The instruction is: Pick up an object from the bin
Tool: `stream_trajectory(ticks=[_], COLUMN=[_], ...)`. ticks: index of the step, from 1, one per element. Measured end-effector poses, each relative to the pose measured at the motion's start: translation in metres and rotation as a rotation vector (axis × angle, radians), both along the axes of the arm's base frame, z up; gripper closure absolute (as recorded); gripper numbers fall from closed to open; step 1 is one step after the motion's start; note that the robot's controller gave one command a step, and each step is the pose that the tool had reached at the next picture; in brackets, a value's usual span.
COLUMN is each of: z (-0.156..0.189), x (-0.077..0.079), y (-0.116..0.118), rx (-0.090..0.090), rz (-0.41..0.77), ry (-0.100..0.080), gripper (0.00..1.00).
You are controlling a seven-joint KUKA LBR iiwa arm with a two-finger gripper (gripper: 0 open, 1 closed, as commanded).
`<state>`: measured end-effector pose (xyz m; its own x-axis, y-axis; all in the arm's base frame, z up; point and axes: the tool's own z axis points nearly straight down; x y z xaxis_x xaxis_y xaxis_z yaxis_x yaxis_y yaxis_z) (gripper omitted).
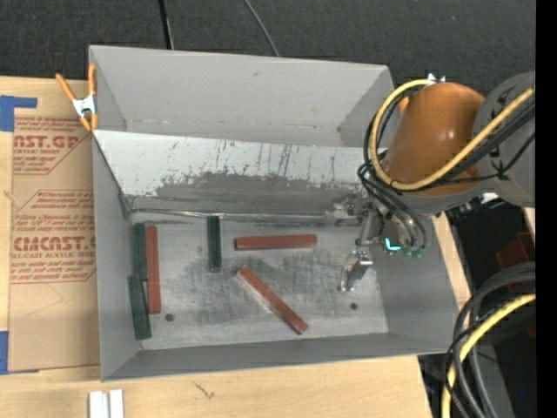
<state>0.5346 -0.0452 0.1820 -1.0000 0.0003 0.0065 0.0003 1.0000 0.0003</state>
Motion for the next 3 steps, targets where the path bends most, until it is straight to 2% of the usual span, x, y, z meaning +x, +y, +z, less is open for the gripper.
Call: stream_trajectory(ticks=[1,2,3], z=[0.004,-0.106,-0.109], x=[0.002,0.043,0.042], y=[0.000,0.057,0.057], rx=[-0.001,0.001,0.000], rz=[0.001,-0.012,-0.012], ry=[-0.008,-0.018,-0.018], gripper=[0.00,1.00,0.00])
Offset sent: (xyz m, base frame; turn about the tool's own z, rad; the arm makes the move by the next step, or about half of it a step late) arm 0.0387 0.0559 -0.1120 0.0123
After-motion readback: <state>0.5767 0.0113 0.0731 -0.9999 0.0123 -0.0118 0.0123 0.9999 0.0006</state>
